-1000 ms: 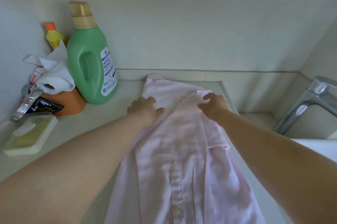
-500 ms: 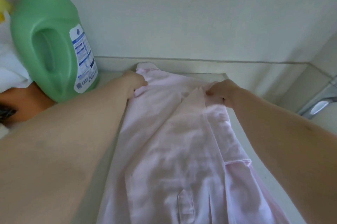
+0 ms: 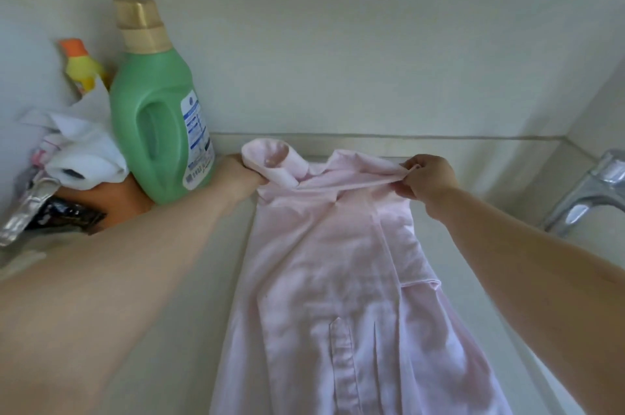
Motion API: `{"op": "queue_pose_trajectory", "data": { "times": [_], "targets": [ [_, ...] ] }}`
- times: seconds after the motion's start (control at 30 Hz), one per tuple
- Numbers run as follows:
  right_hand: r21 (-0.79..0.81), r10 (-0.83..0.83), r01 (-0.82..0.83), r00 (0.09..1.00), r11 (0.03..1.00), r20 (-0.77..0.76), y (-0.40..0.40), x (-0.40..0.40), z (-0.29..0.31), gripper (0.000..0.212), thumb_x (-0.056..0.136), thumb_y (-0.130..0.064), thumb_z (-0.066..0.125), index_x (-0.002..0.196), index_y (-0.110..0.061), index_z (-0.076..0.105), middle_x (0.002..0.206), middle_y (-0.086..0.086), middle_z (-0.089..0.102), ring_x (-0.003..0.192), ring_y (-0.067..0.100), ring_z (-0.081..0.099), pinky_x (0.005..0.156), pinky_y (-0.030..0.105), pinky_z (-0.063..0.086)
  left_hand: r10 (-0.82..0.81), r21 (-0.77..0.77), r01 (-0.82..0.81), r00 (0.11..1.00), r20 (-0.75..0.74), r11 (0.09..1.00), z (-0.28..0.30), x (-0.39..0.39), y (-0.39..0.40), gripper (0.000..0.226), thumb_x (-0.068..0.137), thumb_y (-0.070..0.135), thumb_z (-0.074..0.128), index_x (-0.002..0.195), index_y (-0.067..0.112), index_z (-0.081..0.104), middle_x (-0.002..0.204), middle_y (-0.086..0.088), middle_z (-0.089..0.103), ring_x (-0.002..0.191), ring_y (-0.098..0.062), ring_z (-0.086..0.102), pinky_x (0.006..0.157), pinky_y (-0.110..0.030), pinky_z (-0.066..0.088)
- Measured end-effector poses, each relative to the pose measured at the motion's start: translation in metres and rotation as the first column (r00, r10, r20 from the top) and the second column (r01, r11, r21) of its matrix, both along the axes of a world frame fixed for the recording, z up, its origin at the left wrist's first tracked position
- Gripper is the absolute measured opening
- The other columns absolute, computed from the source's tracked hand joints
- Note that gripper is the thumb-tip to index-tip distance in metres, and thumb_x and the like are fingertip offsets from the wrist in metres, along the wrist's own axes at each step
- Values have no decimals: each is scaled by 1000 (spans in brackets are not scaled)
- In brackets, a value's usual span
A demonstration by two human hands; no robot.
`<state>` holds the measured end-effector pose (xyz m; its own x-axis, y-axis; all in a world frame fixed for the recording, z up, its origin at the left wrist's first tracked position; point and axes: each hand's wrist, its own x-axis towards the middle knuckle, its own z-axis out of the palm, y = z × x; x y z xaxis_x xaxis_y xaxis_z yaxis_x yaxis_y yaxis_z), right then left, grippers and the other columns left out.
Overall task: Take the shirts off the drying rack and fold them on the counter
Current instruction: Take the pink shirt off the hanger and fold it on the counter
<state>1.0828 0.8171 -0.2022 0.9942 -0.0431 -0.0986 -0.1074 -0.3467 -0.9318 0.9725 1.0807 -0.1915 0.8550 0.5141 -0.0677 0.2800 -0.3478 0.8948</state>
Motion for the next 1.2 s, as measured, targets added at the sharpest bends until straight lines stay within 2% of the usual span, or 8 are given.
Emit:
{"op": "queue_pose_trajectory", "data": {
  "times": [0.13,0.33,0.47,0.6,0.8,0.87,0.97,1.2],
  "targets": [
    [-71,60,-58,998,996,18,-15,-16,-15,37,83,14,41,64,-13,60,108,3,66,87,24,63,87,41,56,-203,-64,207,977,67,976,3,-28,-12,22,84,11,68,68,24,74,64,10,70,59,0,65,58,-15,54],
    [-407,162,-121,984,905,68,-29,-38,-21,36,80,9,41,63,-15,63,86,3,61,68,22,52,49,19,33,-365,270,379,925,-103,885,-15,-53,-17,23,72,38,65,90,26,73,87,12,72,83,-1,66,72,-18,50],
    [-627,228,-191,973,755,-23,-30,-46,-27,35,79,7,44,71,-16,70,84,5,66,77,22,58,55,19,41,-415,314,426,904,-104,849,-31,-70,-17,16,77,16,74,82,27,64,86,9,65,79,-4,57,68,-11,41],
    [-884,266,-191,961,426,-79,-26,-53,-27,31,90,-6,44,109,-9,68,112,8,66,107,27,60,84,26,45,-384,481,599,792,-475,641,-27,-77,-7,40,72,45,55,106,28,67,108,1,66,99,-17,58,90,-31,47],
    [-646,389,-105,866,756,314,6,-56,-8,24,89,-12,53,108,-11,67,120,12,63,118,30,51,87,25,38,-336,509,407,913,-230,759,4,-47,-13,42,79,-8,45,83,20,76,103,1,72,107,-17,62,96,-27,46],
    [-737,548,-299,828,606,115,20,-61,-18,57,90,-44,57,141,-23,43,153,7,33,142,28,24,113,34,23,-354,544,448,894,-275,710,-4,-36,-23,33,88,14,55,117,25,66,136,-2,55,129,-21,46,107,-28,36],
    [-827,522,-487,801,281,-294,21,-68,-44,103,72,-84,40,151,-37,-6,160,-2,-16,147,30,-13,117,53,2,-300,551,669,730,-615,499,-48,-40,-38,80,85,70,39,151,39,6,160,3,-10,147,-27,-5,119,-45,7],
    [-798,442,-464,852,385,-282,12,-70,-52,106,70,-87,38,152,-33,-1,160,1,-13,147,28,-10,116,50,4,-208,490,621,724,-658,612,-65,-43,-36,91,73,87,27,148,46,-5,158,-1,-22,146,-32,-11,117,-50,1]
  ]
}}
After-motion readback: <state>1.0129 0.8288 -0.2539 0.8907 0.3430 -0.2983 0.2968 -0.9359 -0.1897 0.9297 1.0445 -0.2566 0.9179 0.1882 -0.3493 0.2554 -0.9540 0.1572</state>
